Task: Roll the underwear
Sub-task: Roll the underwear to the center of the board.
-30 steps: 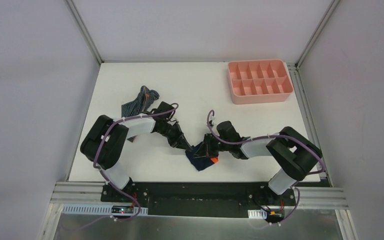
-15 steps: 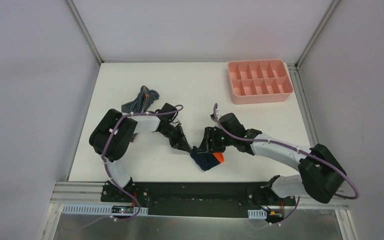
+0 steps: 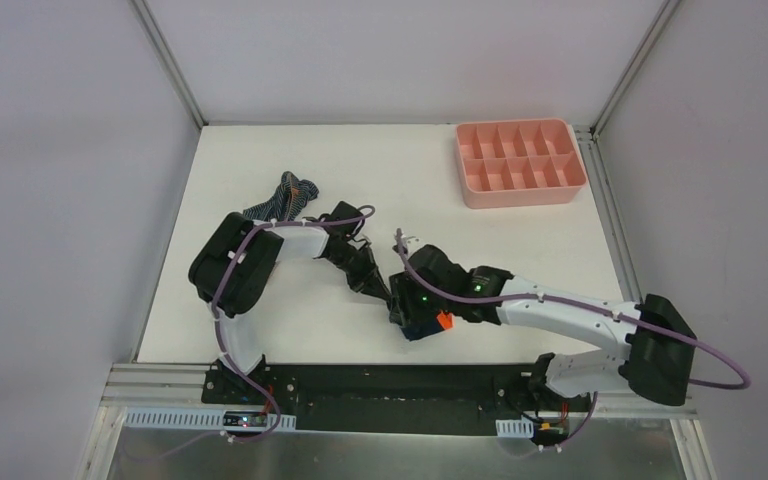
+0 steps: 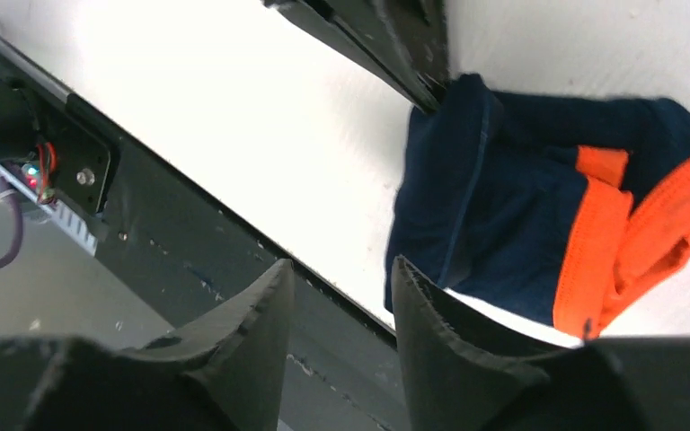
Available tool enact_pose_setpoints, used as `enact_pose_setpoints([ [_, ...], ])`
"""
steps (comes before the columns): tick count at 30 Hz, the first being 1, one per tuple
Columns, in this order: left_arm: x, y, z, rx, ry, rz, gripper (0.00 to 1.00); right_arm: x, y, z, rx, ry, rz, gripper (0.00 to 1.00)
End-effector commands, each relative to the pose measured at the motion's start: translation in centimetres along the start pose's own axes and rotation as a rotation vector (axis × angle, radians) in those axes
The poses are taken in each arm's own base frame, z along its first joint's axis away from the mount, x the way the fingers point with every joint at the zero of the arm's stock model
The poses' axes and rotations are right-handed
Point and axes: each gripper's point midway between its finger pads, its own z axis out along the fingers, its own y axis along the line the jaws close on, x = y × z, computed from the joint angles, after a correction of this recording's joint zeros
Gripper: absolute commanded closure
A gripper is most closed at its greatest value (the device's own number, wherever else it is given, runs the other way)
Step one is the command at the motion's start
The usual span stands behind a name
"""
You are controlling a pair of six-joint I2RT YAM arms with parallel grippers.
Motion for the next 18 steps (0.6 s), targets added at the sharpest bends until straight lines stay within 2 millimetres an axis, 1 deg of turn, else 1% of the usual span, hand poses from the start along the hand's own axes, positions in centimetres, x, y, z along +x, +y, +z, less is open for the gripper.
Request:
enact_pose_setpoints([
  [1, 0.5, -0.2, 0.3, -0.008, 0.046, -0.03, 1.0, -0.9, -0.8, 0.6, 0.228, -0.038, -0.123, 0.5],
  [4, 0.5, -0.4, 0.3, -0.006, 0.047, -0.031, 1.0, -1.6, -0.8, 0.5, 0.343, -0.078, -0.197, 0.46],
  [6, 0.5, -0.5, 0.3, -0.004, 0.048, -0.031, 1.0, -1.6, -1.1, 0.5, 0.408, -0.083, -0.233, 0.41],
  [7, 0.4, -0.5, 0.3, -0.004, 0.047, -0.031, 1.0, -1.4, -1.6, 0.7, 0.444, -0.066, -0.237, 0.4],
  [9, 0.4, -0.6, 0.3, -0.002, 0.047, -0.03, 1.0, -1.2, -1.9, 1.0, 0.471, -0.058, -0.229, 0.38],
  [13, 0.4, -0.7, 0.3, -0.001, 0.047, -0.03, 1.0, -0.8, -2.4, 1.5, 0.507, -0.045, -0.214, 0.36],
  [18, 0.4, -0.7, 0.3, -0.001, 0.049, -0.03, 1.0, -0.1, -2.5, 2.8, 0.507, -0.026, -0.198, 0.39],
])
